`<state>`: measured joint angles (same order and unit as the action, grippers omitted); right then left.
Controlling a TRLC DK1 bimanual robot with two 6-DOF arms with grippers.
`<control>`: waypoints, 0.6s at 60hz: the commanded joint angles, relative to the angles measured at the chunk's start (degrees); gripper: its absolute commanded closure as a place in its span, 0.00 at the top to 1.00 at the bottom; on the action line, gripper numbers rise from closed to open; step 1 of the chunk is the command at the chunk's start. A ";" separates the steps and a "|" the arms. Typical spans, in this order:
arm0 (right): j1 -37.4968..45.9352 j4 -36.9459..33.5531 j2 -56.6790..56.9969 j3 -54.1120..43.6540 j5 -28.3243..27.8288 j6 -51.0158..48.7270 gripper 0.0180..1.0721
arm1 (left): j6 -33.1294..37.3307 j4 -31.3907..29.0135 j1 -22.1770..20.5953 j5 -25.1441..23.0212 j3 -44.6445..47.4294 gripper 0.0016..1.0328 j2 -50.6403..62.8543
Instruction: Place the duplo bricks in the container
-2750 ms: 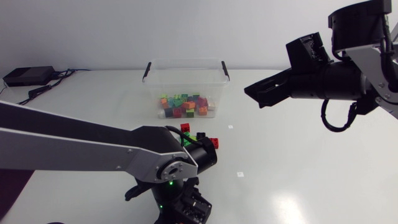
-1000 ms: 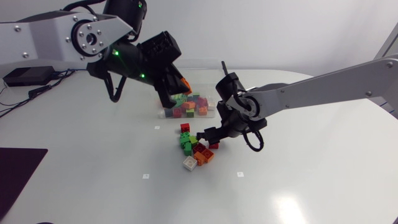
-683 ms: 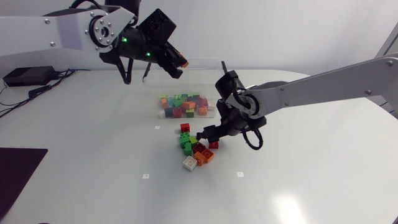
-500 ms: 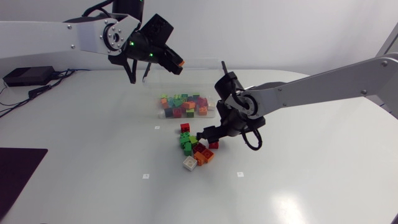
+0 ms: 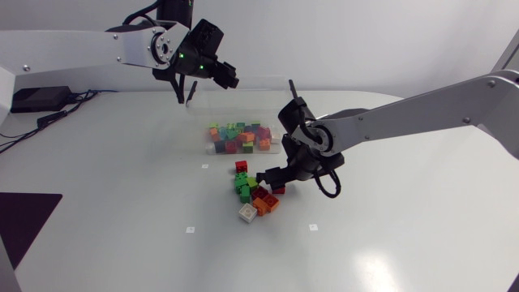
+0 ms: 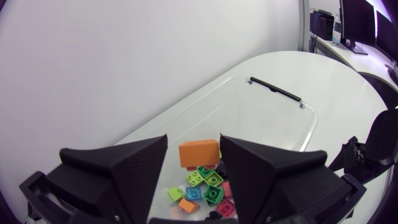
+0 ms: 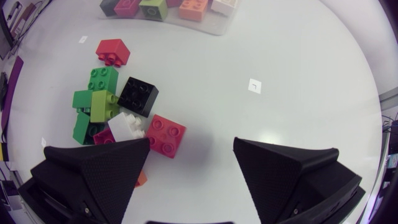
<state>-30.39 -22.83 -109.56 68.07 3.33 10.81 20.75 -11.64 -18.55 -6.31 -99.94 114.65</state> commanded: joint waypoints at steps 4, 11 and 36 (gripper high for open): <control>-0.98 -1.78 -2.24 2.68 1.32 2.46 0.92 | -1.59 -0.93 -0.09 0.42 -0.34 0.96 -1.97; -1.42 -2.66 -3.47 4.26 1.94 2.73 0.92 | -1.51 -0.58 0.35 0.33 3.96 0.96 -7.34; -3.62 -7.76 -9.18 9.80 5.54 4.92 0.92 | -1.24 0.21 3.25 0.33 15.74 0.96 -20.26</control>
<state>-33.63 -28.80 -115.90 76.73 7.99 13.58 20.71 -11.66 -15.46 -5.91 -87.79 97.03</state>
